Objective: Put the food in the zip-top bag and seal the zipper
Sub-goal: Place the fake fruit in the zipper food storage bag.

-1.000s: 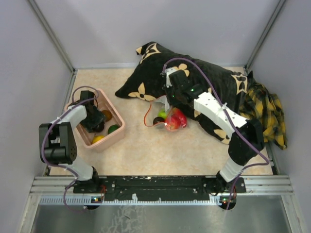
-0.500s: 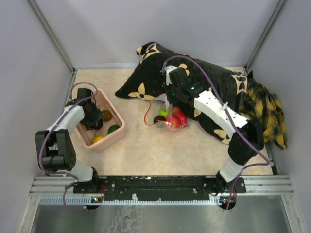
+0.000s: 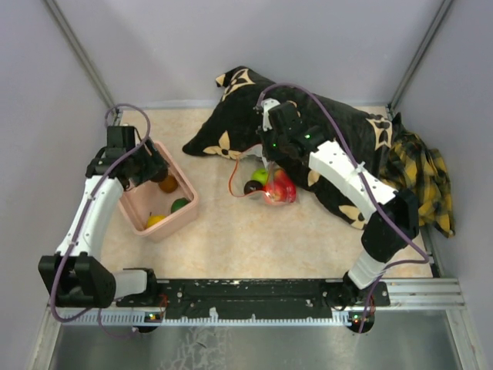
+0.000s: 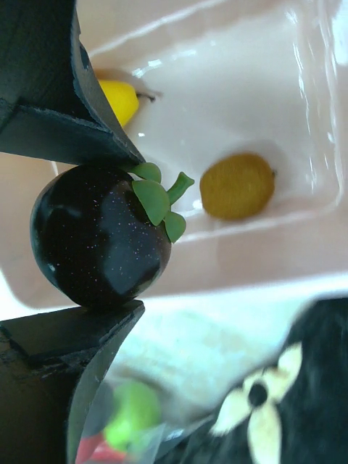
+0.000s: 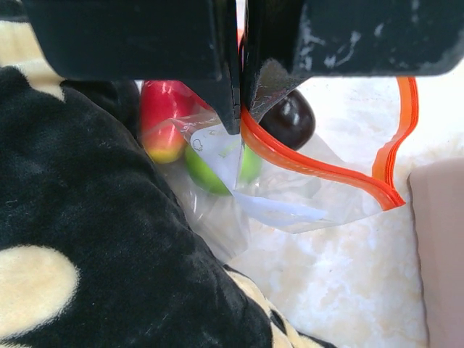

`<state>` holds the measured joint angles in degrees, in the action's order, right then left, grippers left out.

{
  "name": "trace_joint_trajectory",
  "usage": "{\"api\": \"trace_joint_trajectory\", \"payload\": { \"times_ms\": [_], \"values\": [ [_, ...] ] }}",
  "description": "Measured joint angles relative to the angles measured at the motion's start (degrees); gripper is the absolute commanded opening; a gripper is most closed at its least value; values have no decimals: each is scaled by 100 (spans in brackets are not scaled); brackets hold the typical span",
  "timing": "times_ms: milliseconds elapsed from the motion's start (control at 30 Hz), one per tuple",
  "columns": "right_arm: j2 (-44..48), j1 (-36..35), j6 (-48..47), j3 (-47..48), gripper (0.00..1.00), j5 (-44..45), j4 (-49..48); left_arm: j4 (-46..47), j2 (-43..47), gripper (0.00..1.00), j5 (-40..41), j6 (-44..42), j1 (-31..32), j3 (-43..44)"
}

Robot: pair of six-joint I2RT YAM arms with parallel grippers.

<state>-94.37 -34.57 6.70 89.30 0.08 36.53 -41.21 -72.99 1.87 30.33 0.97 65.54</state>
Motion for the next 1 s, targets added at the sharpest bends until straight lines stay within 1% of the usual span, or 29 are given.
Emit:
{"api": "trace_joint_trajectory", "payload": {
  "times_ms": [200, 300, 500, 633, 767, 1000],
  "values": [
    [2, -2, 127, 92, 0, -195, 17, 334, 476, 48, -601, -164, 732, 190],
    [2, -2, 195, 127, 0, -310, 24, 774, 669, 48, -922, -234, 1215, 195],
    [26, 0, 299, 162, 0, -459, 22, 1799, 761, 49, -1543, -321, 1864, 39],
    [35, 0, 367, 162, 0, -546, -11, 2457, 647, 49, -1840, -354, 2262, -109],
    [46, 0, 417, 162, 0, -610, -33, 3005, 339, 49, -2015, -433, 2693, -247],
    [87, 0, 492, 162, 0, -651, -122, 3528, -310, 51, -1947, -713, 3340, -321]
  ]
}}
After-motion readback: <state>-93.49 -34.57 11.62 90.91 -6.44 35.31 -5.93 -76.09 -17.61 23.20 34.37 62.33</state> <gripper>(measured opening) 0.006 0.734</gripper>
